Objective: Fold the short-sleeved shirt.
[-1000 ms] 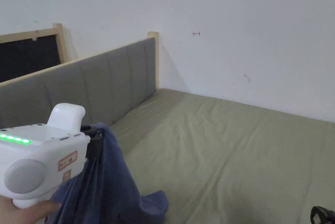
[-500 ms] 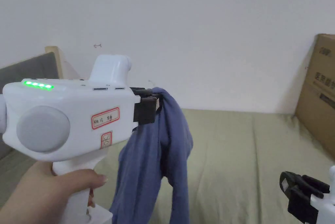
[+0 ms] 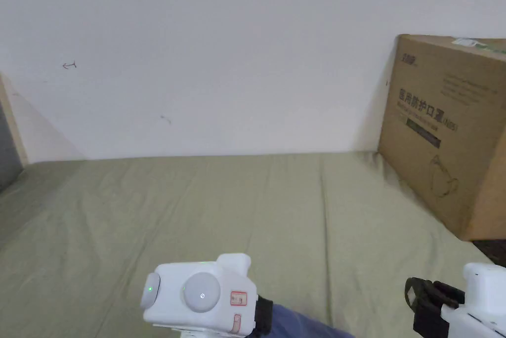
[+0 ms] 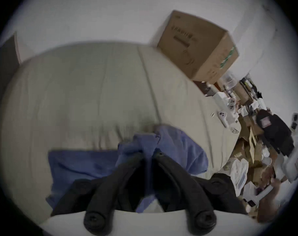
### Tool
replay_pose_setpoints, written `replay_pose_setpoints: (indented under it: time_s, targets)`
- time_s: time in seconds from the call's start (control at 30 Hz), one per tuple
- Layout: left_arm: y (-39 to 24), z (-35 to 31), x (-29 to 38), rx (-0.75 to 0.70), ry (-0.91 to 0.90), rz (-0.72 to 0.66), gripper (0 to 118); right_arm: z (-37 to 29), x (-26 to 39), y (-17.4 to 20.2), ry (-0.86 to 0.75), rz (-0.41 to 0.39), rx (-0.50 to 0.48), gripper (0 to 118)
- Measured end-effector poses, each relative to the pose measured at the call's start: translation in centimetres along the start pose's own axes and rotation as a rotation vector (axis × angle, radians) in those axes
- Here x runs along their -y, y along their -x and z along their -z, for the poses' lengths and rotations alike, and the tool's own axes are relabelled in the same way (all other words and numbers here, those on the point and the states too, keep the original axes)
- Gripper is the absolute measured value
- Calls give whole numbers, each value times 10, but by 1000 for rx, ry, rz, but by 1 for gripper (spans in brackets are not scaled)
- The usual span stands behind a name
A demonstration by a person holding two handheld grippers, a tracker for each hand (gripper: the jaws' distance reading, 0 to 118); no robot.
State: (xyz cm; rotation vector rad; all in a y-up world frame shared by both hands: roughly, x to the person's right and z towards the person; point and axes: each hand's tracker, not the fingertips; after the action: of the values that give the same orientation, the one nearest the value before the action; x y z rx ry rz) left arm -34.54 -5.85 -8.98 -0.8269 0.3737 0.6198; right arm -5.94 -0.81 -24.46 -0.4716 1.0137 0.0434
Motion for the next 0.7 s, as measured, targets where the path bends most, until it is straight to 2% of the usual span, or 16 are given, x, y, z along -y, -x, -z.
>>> replay_pose_setpoints:
  time_s: [0.03,0.07,0.2,0.3,0.4,0.43,0.47,0.5,0.57,0.7]
  targets:
    - [8,5,3,1,6,-27,85,2,3,-1,11,1,3,0]
    - [16,8,6,12,14,-71,101,4,5,-1,19,6,2,0]
    - [29,-15,17,27,-25,-128,100,8,8,-1,43,38,-5,0]
    - [45,-47,13,42,-154,-150,100,7,6,1,38,52,-3,0]
    - [38,-99,22,-79,-327,-48,98,7,5,2,24,60,-2,0]
    - [37,-115,29,-123,-386,-17,94,6,5,3,20,62,-1,0]
    - [38,-130,37,-149,-436,2,79,6,4,5,17,63,0,0]
    - [29,-146,46,-171,-475,9,58,5,4,6,13,64,-1,0]
    - [34,-170,65,-195,-539,-16,1,4,4,8,4,61,-6,0]
    - [66,-194,97,-248,-637,-141,0,4,5,13,0,43,-11,0]
